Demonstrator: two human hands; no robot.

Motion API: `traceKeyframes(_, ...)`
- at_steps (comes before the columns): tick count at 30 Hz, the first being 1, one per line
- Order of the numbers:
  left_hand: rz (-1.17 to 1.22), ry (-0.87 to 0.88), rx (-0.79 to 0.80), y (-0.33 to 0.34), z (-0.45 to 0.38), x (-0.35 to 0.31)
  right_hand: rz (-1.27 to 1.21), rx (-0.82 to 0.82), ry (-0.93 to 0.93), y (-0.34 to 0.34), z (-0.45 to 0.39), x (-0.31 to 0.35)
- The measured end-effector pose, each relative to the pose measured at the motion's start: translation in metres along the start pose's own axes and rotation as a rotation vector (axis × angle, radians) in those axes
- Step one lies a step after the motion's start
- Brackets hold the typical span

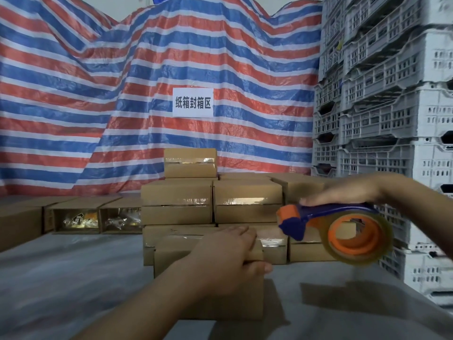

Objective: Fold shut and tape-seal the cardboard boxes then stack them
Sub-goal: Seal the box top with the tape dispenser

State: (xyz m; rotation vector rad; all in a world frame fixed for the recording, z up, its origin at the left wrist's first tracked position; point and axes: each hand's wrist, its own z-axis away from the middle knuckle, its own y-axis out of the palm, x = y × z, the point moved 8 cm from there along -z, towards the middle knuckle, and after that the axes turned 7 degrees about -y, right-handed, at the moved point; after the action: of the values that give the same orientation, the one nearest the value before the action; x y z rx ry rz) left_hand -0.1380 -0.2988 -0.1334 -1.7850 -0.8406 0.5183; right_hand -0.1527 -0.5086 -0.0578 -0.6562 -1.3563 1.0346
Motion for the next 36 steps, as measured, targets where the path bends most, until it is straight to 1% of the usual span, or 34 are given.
traceKeyframes(2, -0.002, 0.0, -0.009, 0.001, 0.001, 0.0, 0.094, -0.034, 0.04, -0.009, 0.008, 0.0)
traceKeyframes(5, 0.002, 0.01, -0.018, 0.002, 0.0, 0.0, 0.435, -0.109, 0.12, 0.003, -0.001, 0.01)
traceKeyframes(10, 0.03, 0.021, -0.037, 0.002, -0.003, 0.0, 0.704, -0.295, 0.1, 0.021, -0.019, 0.048)
traceKeyframes(16, 0.04, 0.038, -0.024, 0.001, -0.004, -0.003, 1.042, -0.302, 0.133, 0.028, -0.017, 0.081)
traceKeyframes(19, -0.001, 0.006, 0.0, 0.002, -0.003, -0.001, 1.296, -0.181, 0.2, 0.042, -0.019, 0.075)
traceKeyframes(20, -0.01, -0.005, 0.009, 0.003, -0.002, -0.001, 1.337, -0.15, 0.221, 0.047, -0.019, 0.064)
traceKeyframes(21, -0.02, -0.008, 0.009, 0.003, -0.002, -0.001, 1.315, -0.151, 0.239, 0.049, -0.017, 0.053)
traceKeyframes(22, -0.03, -0.007, 0.004, 0.002, -0.001, -0.002, 1.264, -0.192, 0.249, 0.047, -0.013, 0.043)
traceKeyframes(26, -0.011, -0.004, -0.015, 0.001, -0.001, -0.004, 1.116, -0.522, 0.219, 0.044, 0.001, 0.016)
traceKeyframes(28, -0.007, -0.007, -0.017, 0.001, -0.002, -0.003, 0.978, -0.612, 0.237, 0.057, 0.003, -0.004)
traceKeyframes(31, -0.015, -0.009, -0.015, 0.003, -0.004, -0.002, 0.847, -0.646, 0.273, 0.081, 0.004, -0.029)
traceKeyframes(36, -0.011, 0.015, -0.033, 0.002, -0.004, -0.003, 0.748, -0.55, 0.351, 0.104, 0.004, -0.046)
